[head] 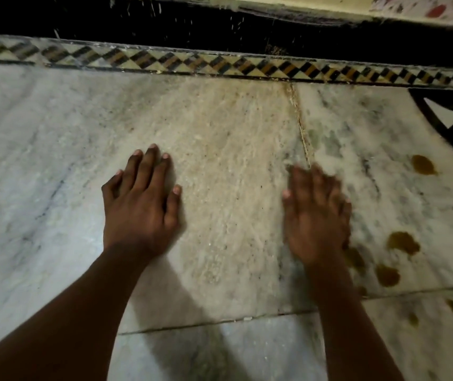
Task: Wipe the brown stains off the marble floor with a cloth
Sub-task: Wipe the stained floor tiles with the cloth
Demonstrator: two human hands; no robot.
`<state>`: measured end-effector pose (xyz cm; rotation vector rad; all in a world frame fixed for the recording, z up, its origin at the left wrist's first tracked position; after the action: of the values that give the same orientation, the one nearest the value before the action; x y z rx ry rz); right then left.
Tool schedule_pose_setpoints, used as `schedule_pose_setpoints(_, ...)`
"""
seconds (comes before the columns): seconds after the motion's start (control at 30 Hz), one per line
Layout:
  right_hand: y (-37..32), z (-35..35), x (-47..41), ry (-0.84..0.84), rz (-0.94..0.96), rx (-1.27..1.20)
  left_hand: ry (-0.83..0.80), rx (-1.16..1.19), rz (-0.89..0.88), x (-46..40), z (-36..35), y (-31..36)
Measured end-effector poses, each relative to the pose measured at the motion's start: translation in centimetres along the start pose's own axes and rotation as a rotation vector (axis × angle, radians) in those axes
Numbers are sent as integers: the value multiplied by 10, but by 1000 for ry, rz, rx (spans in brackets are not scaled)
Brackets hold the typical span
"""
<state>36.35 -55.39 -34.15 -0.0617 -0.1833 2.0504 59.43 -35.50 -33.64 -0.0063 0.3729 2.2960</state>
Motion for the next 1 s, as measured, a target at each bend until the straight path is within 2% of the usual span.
schedule_pose_setpoints(0.07,9,0,-46,13,-156,-62,3,1,-8,-1,-2,0)
schedule_pose_setpoints(0.13,-10,-4,-78,-21,-197,-130,3,2,-3,0,-3,-1)
schedule_pose_setpoints(0.2,-40,-8,-78,-58,-54,-129,8,0,-1,0,-1,-1)
schedule_pose_setpoints(0.3,-60,-7,-10,-48,264,-72,4,9,-15,-1,1,0)
schedule_pose_setpoints(0.37,-43,-4,37,-30,333,-26,6,6,-21,0,0,1)
schedule_pose_setpoints(0.47,-2,2,32,-1,121,16,22,0,-22,1,0,0)
schedule_pose_setpoints(0.57,2,-2,-20,-18,-105,-93,36,-13,-40,0,-1,0)
schedule_pose_setpoints(0.63,-20,-5,-41,-66,-35,-113,37,-33,-46,0,-4,0)
schedule_pose_setpoints(0.7,-38,-6,-37,-86,148,-103,32,-49,-49,0,-4,-2)
schedule_pose_setpoints(0.8,-35,12,-12,16,316,-183,15,-47,-63,0,-4,0)
schedule_pose_setpoints(0.93,-14,45,9,306,265,-223,11,-51,-55,0,-4,0)
schedule_pose_setpoints(1.0,-15,35,15,208,260,-221,5,-53,-58,0,-4,1)
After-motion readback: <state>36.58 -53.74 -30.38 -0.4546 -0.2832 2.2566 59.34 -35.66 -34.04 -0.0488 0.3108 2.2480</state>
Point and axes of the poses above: each hand's wrist, its own x-axis away from the middle knuckle, its own z-axis out of the back of the hand, y = z × x, the point moved 7 cm from there along -x, towards the middle knuckle, and after that the axes turned 4 degrees about y, right-handed, at the moved point
